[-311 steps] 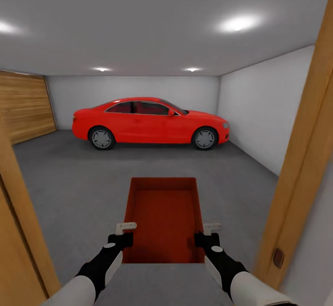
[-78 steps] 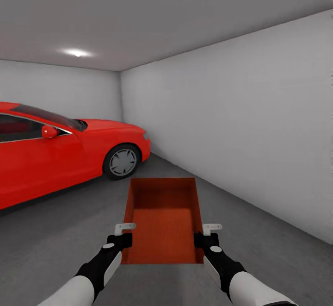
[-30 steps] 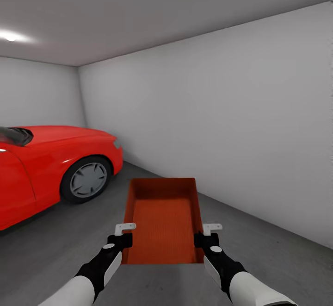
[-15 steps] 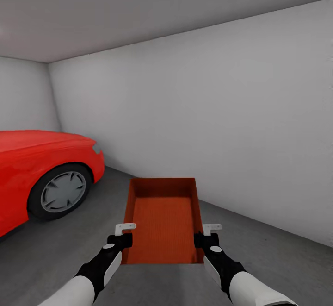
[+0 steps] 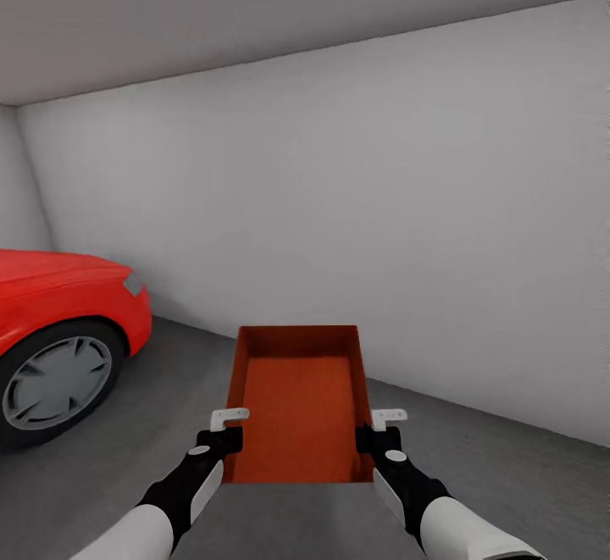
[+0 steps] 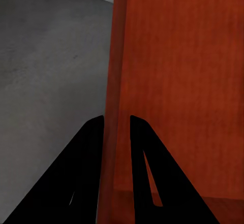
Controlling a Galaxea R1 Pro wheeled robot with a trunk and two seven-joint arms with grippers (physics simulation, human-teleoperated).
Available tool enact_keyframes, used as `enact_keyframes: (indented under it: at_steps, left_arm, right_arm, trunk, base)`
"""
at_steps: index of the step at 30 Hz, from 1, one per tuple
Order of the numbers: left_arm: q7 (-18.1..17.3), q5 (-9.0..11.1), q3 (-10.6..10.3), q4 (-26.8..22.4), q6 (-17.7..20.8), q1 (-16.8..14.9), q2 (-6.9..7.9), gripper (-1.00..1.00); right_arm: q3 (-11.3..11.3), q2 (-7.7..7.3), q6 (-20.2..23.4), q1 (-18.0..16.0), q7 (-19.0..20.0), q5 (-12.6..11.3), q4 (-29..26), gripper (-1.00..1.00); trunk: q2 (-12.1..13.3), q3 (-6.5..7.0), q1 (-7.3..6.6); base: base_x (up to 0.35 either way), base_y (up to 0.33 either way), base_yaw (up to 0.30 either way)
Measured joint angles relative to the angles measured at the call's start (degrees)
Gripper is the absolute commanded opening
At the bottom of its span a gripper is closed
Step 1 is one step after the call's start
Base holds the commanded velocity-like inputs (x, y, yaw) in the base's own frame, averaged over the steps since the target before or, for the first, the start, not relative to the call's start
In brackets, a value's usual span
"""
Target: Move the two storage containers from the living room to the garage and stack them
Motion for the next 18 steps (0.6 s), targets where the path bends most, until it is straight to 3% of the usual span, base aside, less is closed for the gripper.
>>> enact_keyframes:
  at_steps: [18]
  left_arm:
    - [0.0,-0.02,0.04,0.04,-0.05,0.0,-0.02,-1.0]
  right_arm:
    - [-0.07,0.0,-0.01,0.0,0.03,0.08,0.0,-1.0]
  trunk:
    - [0.0,0.0,0.0]
  base:
    - [0.323,0.139,-0.249]
